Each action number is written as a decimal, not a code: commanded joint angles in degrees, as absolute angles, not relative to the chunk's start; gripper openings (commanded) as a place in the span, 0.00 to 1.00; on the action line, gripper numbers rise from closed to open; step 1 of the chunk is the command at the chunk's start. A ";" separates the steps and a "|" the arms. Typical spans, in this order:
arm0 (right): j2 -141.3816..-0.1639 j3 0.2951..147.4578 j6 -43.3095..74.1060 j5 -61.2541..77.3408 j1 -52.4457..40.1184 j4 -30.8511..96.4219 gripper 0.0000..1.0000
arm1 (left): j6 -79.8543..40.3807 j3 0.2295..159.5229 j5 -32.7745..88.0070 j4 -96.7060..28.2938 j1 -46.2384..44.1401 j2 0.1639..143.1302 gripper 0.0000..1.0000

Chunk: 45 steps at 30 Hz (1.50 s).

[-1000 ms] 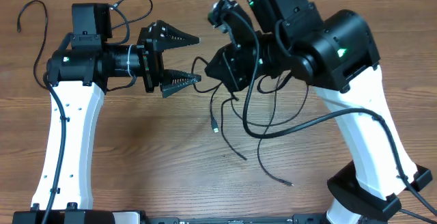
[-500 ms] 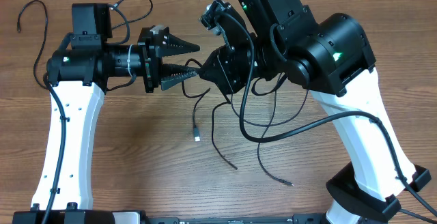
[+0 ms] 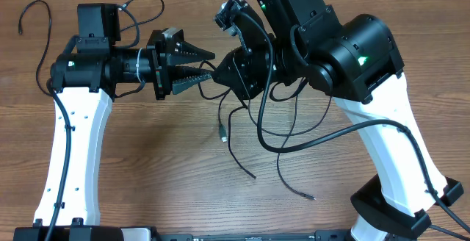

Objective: Untangle cables

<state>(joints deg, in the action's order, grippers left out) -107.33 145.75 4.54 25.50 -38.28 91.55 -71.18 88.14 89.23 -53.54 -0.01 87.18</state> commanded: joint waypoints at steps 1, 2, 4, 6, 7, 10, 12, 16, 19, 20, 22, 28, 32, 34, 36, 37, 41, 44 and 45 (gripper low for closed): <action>-106.76 145.56 4.89 25.96 -38.57 91.24 0.04 | -72.27 89.38 90.59 -53.47 -0.58 86.85 0.33; -106.76 145.56 4.89 25.98 -38.57 91.24 0.04 | -72.27 89.38 90.56 -53.47 -0.58 86.85 0.33; -106.76 145.56 4.89 25.98 -38.57 91.26 0.04 | -72.27 89.38 90.56 -53.47 -0.58 86.85 0.32; -106.76 145.56 4.89 25.98 -38.57 91.42 0.04 | -72.27 89.38 90.56 -53.47 -0.56 86.85 0.29; -106.76 145.56 4.89 25.98 -38.57 91.46 0.04 | -72.27 89.38 90.56 -53.45 -0.56 86.85 0.27; -106.76 145.56 4.89 25.98 -38.57 91.77 0.04 | -72.47 89.38 90.56 -53.47 -0.56 86.85 0.21; -106.76 145.56 4.89 25.98 -38.57 91.92 0.04 | -72.58 89.38 90.56 -53.45 -0.56 86.85 0.19; -106.76 145.56 4.89 25.98 -38.57 92.18 0.04 | -73.32 89.38 90.56 -53.45 -0.56 86.85 0.15; -106.76 145.56 4.89 25.98 -38.57 92.29 0.04 | -73.30 89.38 90.56 -53.23 -0.56 86.85 0.04; -106.76 145.56 4.89 25.98 -38.57 92.29 0.04 | -73.30 89.38 90.56 -53.01 -0.56 86.85 0.04; -106.76 145.56 4.89 25.98 -38.57 92.29 0.04 | -73.30 89.38 90.56 -52.53 -0.56 86.85 0.04; -106.76 145.56 4.89 24.53 -38.57 92.53 0.62 | -73.25 89.36 89.76 -47.77 -0.49 86.85 0.04; -106.74 145.56 5.37 21.80 -38.04 93.60 1.00 | -70.78 89.38 84.49 -45.15 -0.38 86.85 0.04; -106.67 145.60 8.27 19.55 -37.12 93.95 1.00 | -68.79 89.38 81.95 -45.23 -0.38 86.85 0.04; -106.63 145.60 11.49 17.78 -35.57 94.56 1.00 | -68.55 89.38 80.05 -45.56 -0.43 86.74 0.04; -106.63 145.62 12.47 17.52 -34.70 94.94 1.00 | -68.60 89.38 79.40 -45.76 -0.54 86.52 0.04; -106.63 145.60 13.74 17.58 -27.83 97.06 1.00 | -67.37 90.15 74.37 -45.06 -0.56 83.46 0.04; -106.63 145.60 13.76 17.63 -21.98 97.06 1.00 | -64.42 92.05 65.23 -45.17 -0.36 79.11 0.04; -106.63 145.60 13.76 17.65 -20.80 97.06 1.00 | -64.29 92.31 62.46 -45.17 -0.12 77.87 0.04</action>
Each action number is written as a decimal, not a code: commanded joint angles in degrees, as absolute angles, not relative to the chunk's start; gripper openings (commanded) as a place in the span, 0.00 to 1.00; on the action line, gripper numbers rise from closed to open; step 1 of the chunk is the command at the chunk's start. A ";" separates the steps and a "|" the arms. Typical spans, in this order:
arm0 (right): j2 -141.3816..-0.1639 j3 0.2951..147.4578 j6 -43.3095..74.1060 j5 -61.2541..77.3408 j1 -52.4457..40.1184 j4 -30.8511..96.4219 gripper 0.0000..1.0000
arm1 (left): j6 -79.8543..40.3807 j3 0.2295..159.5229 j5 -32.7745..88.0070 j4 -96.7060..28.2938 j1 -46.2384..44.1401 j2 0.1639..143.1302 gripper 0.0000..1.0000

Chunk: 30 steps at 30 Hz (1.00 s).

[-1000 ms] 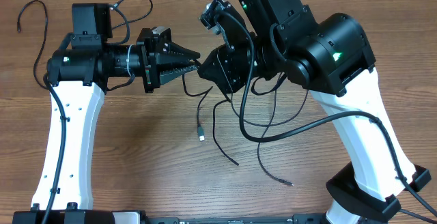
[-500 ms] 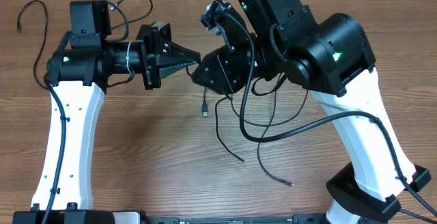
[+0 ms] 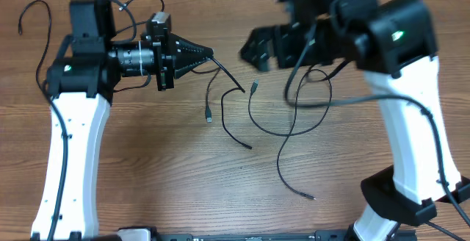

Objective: Untangle cables

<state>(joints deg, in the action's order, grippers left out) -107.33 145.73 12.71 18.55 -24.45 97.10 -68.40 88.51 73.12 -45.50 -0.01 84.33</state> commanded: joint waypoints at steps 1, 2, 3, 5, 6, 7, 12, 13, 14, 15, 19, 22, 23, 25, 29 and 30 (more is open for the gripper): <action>-106.63 145.60 13.74 17.93 -19.81 97.06 1.00 | -64.23 92.47 59.99 -45.17 0.27 76.77 0.04; -106.63 145.60 13.74 18.41 -19.07 97.06 1.00 | -63.83 92.47 57.67 -45.45 0.80 75.77 0.04; -106.63 145.60 13.74 18.74 -18.72 97.06 1.00 | -63.24 92.47 55.48 -46.00 1.32 75.00 0.04; -106.63 145.58 13.74 19.03 -18.39 97.06 1.00 | -61.76 92.47 49.87 -48.21 2.70 73.82 0.04; -106.63 145.56 13.72 18.96 -18.39 97.06 1.00 | -60.75 92.47 46.57 -49.47 3.36 73.47 0.04; -106.63 145.56 13.54 18.85 -18.39 97.03 1.00 | -58.41 92.47 41.10 -51.37 4.36 73.21 0.04; -106.63 145.56 13.45 10.76 -18.39 97.03 1.00 | -46.30 92.44 16.05 -60.84 7.53 73.12 0.04; -106.63 145.56 13.45 6.68 -18.28 97.03 1.00 | -44.71 92.44 7.75 -64.10 7.99 73.12 0.04; -106.63 145.56 13.47 1.98 -18.24 97.03 1.00 | -44.77 92.40 -2.22 -67.75 8.32 73.12 0.04; -106.63 145.56 13.47 -1.21 -18.24 97.01 1.00 | -44.75 92.40 -7.07 -69.45 8.34 73.12 0.04; -106.63 145.56 13.50 -6.44 -18.24 96.99 1.00 | -44.73 92.40 -17.80 -72.23 8.34 73.12 0.04; -106.63 145.56 13.50 -6.42 -18.24 97.01 1.00 | -44.73 92.40 -20.12 -72.20 8.34 73.17 0.04; -106.63 145.56 13.50 -6.42 -18.24 97.01 1.00 | -44.73 92.40 -20.12 -72.20 8.34 73.25 0.04; -106.63 145.56 13.50 -6.42 -18.24 97.01 1.00 | -44.77 92.36 -20.08 -72.23 8.34 73.52 0.04; -106.63 145.56 13.50 -6.42 -18.24 97.01 1.00 | -45.87 91.96 -17.47 -72.18 8.34 74.04 0.04; -106.63 145.56 13.50 -6.39 -18.24 97.01 1.00 | -45.76 91.96 -13.87 -71.92 8.34 74.15 0.04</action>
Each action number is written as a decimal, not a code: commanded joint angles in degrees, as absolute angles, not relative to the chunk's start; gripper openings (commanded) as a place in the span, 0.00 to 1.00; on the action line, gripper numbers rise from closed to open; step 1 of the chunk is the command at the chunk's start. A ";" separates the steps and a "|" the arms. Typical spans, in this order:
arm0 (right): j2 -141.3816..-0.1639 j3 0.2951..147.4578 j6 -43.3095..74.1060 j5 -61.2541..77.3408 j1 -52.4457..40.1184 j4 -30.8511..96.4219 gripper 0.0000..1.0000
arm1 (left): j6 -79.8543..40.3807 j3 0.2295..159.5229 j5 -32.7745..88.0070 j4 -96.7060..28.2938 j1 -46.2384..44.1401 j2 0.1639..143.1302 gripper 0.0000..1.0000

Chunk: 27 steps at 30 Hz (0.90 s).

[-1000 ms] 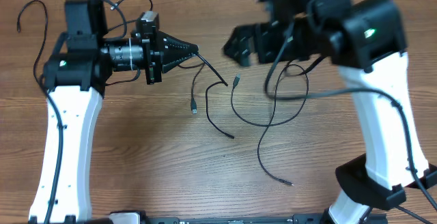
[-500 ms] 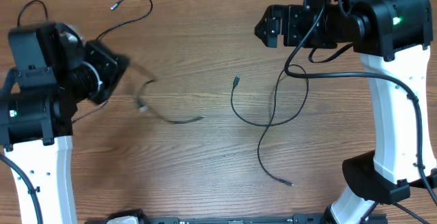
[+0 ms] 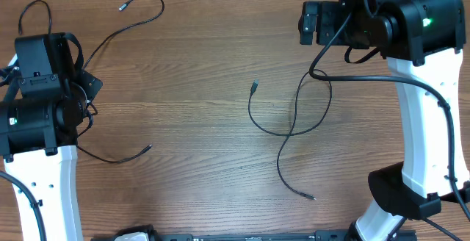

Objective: Untangle cables

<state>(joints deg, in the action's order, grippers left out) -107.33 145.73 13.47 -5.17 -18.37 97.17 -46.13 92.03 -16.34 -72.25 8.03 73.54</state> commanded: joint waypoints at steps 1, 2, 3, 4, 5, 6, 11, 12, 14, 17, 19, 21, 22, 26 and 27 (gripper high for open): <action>-106.63 145.56 13.50 -6.42 -18.24 97.01 1.00 | -44.88 91.96 -10.09 -71.46 8.34 74.15 0.04; -106.63 145.56 13.50 -6.42 -18.24 97.01 1.00 | -43.09 91.96 -5.98 -70.65 8.34 74.17 0.04; -106.63 145.56 13.50 -6.39 -18.24 97.01 1.00 | -39.62 91.96 -0.67 -69.28 8.34 74.15 0.04; -106.63 145.56 13.50 -6.39 -18.24 97.01 1.00 | -36.45 91.96 3.40 -68.07 8.34 74.15 0.04; -106.63 145.56 13.50 -6.39 -18.24 97.01 1.00 | -32.05 91.96 8.40 -66.57 8.34 74.17 0.04; -106.63 145.56 13.50 -6.39 -18.24 97.01 1.00 | -28.16 91.96 12.43 -65.52 8.34 74.17 0.04; -106.63 145.56 13.50 -6.42 -18.24 97.01 1.00 | -13.65 91.96 19.70 -65.58 8.34 74.30 0.05; -106.63 145.56 13.50 -6.42 -18.24 97.01 1.00 | -12.49 91.96 18.85 -66.22 8.34 74.56 0.04; -106.63 145.56 13.50 -6.42 -18.24 97.01 1.00 | -11.77 91.85 16.86 -67.59 8.49 75.31 0.04; -106.63 145.56 13.50 -6.39 -18.24 97.01 1.00 | -11.51 91.33 16.36 -70.02 9.67 77.36 0.04; -106.63 145.56 13.50 -6.42 -18.24 97.01 1.00 | -10.57 90.72 16.45 -71.37 11.05 79.29 0.04; -106.63 145.56 13.50 -6.39 -18.24 97.01 1.00 | -10.00 90.06 16.56 -72.29 13.13 81.76 0.04; -106.63 145.56 13.50 -6.42 -18.24 97.01 1.00 | -9.91 89.95 16.56 -72.66 14.04 82.76 0.04; -106.63 145.56 13.50 -6.39 -18.24 97.01 1.00 | -8.08 89.82 16.62 -74.30 20.56 89.12 0.04; -106.63 145.56 13.50 -6.42 -18.24 97.01 1.00 | -8.05 89.82 16.60 -74.50 21.67 90.15 0.04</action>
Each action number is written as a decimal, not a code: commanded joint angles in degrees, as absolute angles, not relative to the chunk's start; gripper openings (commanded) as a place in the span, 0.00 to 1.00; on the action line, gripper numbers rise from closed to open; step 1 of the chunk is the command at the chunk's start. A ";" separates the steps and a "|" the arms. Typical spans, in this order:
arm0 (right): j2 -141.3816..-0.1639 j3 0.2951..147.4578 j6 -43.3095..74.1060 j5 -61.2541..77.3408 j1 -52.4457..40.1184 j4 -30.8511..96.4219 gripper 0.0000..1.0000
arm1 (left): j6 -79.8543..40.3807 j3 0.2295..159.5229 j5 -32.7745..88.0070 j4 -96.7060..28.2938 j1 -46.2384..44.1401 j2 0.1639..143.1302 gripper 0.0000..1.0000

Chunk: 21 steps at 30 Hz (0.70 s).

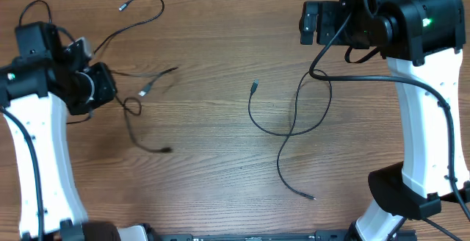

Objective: Untangle cables

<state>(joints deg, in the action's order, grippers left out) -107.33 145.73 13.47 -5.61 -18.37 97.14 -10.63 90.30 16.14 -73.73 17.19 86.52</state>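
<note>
One thin black cable [144,92] lies at the left, right beside my left gripper [109,87]. One strand reaches toward the middle, a plug end lies near it, and a tail curls down toward the front. It looks blurred. Whether the fingers hold it is hidden by the wrist. A second black cable [288,132] lies in the middle-right in a crossed loop, with its plug [254,87] at the left and its tail near the front. My right gripper [311,22] hangs high at the back right, apart from that cable, and its jaws cannot be made out.
Another thin cable [147,0] with a small plug curves across the back left corner toward the left arm. A thick arm cable [317,65] droops from the right arm over the loop's top. The right arm's white post stands at the front right.
My left arm has swung its wrist up and to the right. The cable at the left has shifted toward the back and middle and now spreads out beside the gripper. Right arm and middle cable are unchanged.
Both grippers first met over the middle, in a knot of cables. Then they stood apart, the left holding one cable end while loops hung between them. After that the left arm was far left with one cable, the other lying mid-table. Now both cables lie apart.
</note>
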 commanded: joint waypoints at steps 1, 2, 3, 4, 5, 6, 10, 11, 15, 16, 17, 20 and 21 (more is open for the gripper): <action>-106.63 145.56 13.50 -6.42 -18.24 97.01 1.00 | -7.75 89.82 16.60 -74.76 23.27 91.50 0.04; -106.63 145.56 13.50 -6.42 -18.24 97.01 1.00 | -7.66 89.82 16.56 -74.87 24.64 92.68 0.04; -106.63 145.56 13.50 -6.42 -18.24 97.01 1.00 | -7.66 89.82 16.56 -74.94 26.17 93.93 0.04; -106.63 145.56 13.50 -6.42 -18.24 97.01 1.00 | -7.66 89.82 16.56 -74.96 27.51 94.96 0.04; -106.63 145.56 13.50 -6.42 -18.24 97.01 1.00 | -7.66 89.82 16.49 -74.91 28.80 95.92 0.04; -106.63 145.56 13.50 -6.39 -18.24 97.01 1.00 | -7.66 89.82 16.27 -74.72 30.28 97.01 0.04; -106.63 145.56 13.50 -6.42 -18.24 97.01 1.00 | -7.68 89.82 12.73 -72.40 35.09 100.60 0.04; -106.63 145.56 13.50 -6.42 -18.24 97.01 1.00 | -7.70 89.82 12.14 -71.72 36.01 101.32 0.04; -106.63 145.56 13.50 -6.39 -18.24 97.01 1.00 | -8.45 89.82 10.92 -68.31 39.68 104.75 0.04; -106.63 145.56 13.50 -6.42 -18.24 97.01 1.00 | -9.45 89.82 10.92 -67.66 40.42 105.36 0.04; -106.63 145.56 13.50 -6.42 -18.24 97.01 1.00 | -12.71 89.82 10.94 -66.43 42.09 106.63 0.04; -106.63 145.56 13.50 -6.42 -18.24 97.01 1.00 | -15.42 89.82 10.92 -64.03 44.66 108.12 0.04; -106.63 145.56 13.50 -6.39 -18.24 97.01 1.00 | -15.25 89.82 10.28 -62.94 45.41 108.31 0.04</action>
